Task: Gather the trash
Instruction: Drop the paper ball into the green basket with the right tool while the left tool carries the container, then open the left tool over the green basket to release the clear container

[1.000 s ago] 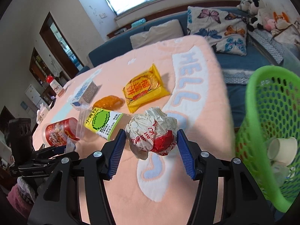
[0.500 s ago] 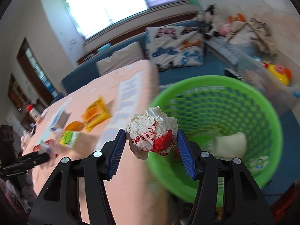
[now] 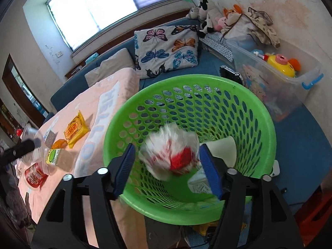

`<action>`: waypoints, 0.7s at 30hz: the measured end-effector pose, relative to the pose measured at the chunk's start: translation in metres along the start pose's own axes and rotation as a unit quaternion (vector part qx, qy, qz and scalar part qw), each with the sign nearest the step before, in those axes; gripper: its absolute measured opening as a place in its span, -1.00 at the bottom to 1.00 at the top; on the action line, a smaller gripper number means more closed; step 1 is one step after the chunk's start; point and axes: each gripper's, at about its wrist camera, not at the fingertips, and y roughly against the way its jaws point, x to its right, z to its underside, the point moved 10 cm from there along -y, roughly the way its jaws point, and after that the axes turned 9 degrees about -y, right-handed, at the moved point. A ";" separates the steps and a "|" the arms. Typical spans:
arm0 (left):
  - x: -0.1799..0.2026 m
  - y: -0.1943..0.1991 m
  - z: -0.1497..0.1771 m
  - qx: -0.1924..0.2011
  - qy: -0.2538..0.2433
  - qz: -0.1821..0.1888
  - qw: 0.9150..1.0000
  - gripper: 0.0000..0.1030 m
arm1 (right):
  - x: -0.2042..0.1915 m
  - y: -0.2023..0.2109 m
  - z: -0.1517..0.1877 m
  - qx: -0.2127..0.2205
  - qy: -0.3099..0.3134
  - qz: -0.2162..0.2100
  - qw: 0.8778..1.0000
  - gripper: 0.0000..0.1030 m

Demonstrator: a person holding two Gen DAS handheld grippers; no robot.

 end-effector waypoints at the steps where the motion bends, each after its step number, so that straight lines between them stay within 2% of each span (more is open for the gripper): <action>1: 0.006 -0.005 -0.006 0.000 -0.006 0.001 1.000 0.31 | 0.000 0.001 0.000 0.001 0.000 0.002 1.000 0.36; 9: 0.041 -0.038 -0.027 -0.014 -0.030 0.014 0.999 0.31 | 0.010 0.020 0.003 0.011 -0.005 -0.002 1.000 0.44; 21: 0.067 -0.086 -0.029 -0.047 -0.040 0.020 0.998 0.31 | 0.024 0.037 0.014 0.015 -0.026 -0.010 0.999 0.47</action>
